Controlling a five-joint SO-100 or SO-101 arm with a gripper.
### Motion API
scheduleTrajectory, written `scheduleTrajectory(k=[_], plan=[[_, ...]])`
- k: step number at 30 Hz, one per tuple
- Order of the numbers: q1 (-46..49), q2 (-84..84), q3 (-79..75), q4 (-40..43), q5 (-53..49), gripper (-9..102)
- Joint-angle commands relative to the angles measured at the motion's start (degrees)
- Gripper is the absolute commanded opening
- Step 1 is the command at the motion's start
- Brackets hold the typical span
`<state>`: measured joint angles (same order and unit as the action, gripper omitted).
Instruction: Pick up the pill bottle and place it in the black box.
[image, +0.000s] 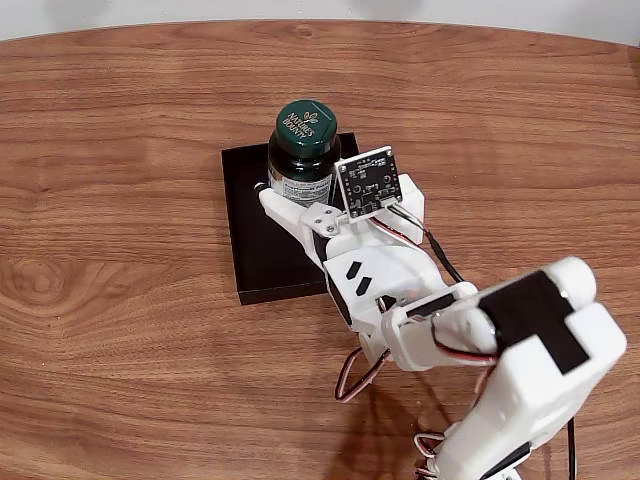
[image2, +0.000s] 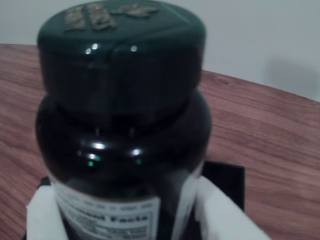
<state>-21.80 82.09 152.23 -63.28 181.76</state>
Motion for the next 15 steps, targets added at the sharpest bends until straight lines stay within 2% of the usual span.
scheduleTrajectory(k=[1,15], plan=[[-0.7,-0.9,-4.8,-3.3,2.3,20],[0.4,-10.3,-8.7,-6.9,2.8,21]])
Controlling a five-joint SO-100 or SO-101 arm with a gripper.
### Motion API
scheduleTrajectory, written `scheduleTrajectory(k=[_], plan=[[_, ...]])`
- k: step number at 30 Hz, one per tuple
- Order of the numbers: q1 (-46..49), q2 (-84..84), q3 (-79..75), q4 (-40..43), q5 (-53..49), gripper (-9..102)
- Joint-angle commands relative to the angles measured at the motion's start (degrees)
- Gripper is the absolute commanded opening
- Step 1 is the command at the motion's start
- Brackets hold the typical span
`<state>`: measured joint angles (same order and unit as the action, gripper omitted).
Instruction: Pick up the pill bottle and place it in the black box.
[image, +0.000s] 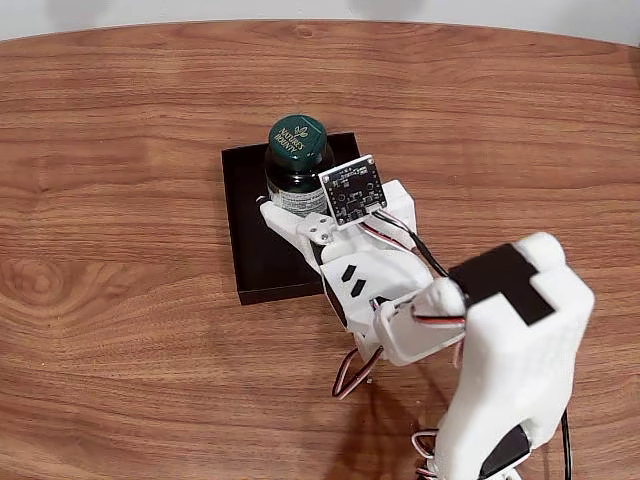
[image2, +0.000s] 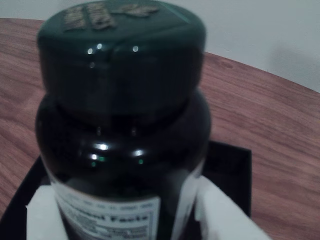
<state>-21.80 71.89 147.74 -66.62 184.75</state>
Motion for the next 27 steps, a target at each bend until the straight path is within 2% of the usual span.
scheduleTrajectory(k=[1,17,27], plan=[[0.4,-0.7,-4.6,-3.8,-0.4,21],[1.0,-5.9,-6.7,-5.3,-2.7,25],[1.8,-6.9,-7.1,-6.0,-4.6,35]])
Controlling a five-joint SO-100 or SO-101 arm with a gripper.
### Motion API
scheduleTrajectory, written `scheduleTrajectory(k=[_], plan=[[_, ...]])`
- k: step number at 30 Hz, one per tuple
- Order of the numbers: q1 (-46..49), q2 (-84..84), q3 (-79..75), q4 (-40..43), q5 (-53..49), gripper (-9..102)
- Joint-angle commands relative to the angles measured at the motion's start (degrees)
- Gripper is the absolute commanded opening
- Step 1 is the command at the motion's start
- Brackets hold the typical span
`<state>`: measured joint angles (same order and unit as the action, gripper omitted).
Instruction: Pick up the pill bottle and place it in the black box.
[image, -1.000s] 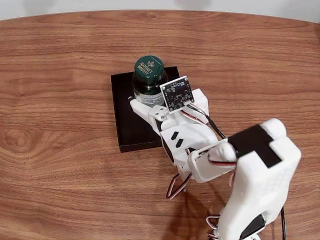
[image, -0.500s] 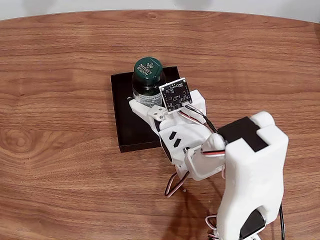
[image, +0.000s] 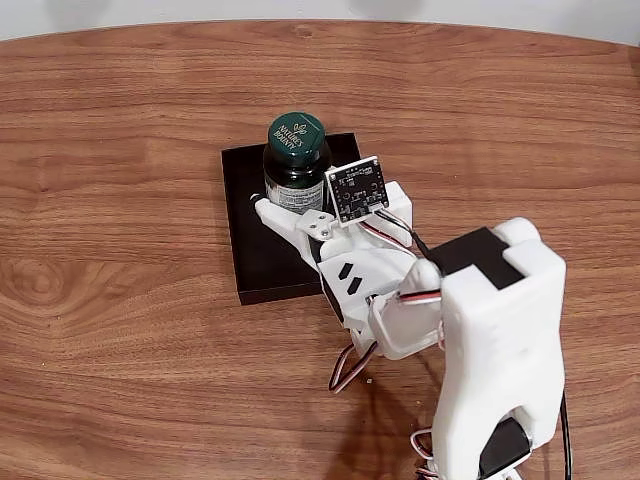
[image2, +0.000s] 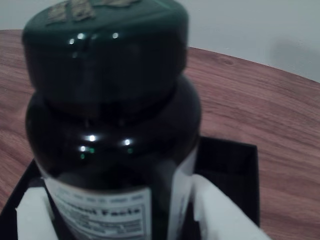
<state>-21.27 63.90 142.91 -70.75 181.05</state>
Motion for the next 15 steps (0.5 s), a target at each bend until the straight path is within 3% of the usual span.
scheduleTrajectory(k=[1,15], plan=[[1.4,1.1,-2.3,-1.9,-1.0,35],[2.0,5.1,0.0,0.4,-1.1,43]])
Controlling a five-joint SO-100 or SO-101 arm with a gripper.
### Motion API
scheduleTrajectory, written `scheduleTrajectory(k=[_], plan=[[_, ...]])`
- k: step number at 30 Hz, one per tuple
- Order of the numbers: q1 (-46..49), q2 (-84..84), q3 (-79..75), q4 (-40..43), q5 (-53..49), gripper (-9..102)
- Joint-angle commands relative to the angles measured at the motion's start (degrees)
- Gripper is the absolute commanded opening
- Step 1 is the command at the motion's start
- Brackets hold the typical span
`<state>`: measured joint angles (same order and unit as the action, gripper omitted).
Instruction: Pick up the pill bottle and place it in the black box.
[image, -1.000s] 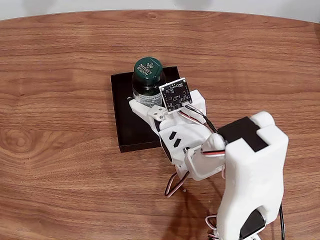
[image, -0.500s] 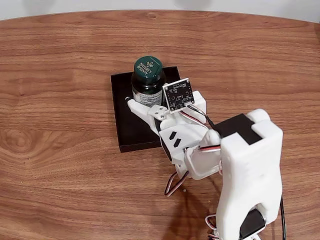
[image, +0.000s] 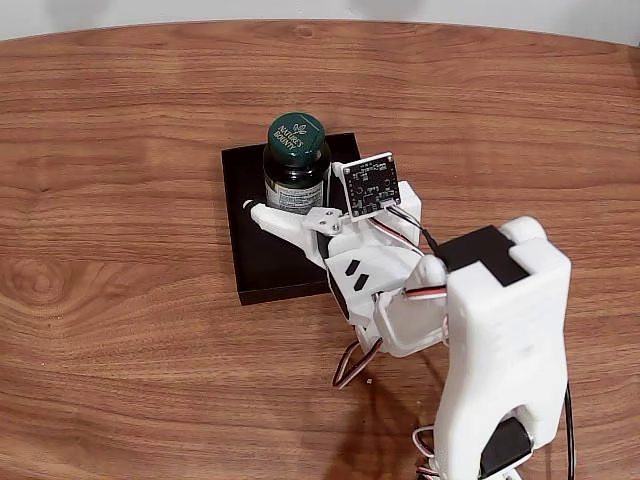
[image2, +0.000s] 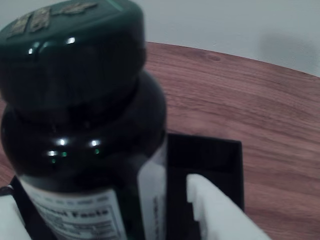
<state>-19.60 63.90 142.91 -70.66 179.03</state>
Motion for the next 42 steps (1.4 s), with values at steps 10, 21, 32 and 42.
scheduleTrajectory(k=[10,21,32,42], plan=[[2.1,17.9,5.5,9.8,-0.7,42],[4.8,34.2,11.1,20.1,0.0,42],[7.0,50.7,18.3,32.7,-1.1,41],[12.9,66.8,21.0,54.1,-1.3,41]])
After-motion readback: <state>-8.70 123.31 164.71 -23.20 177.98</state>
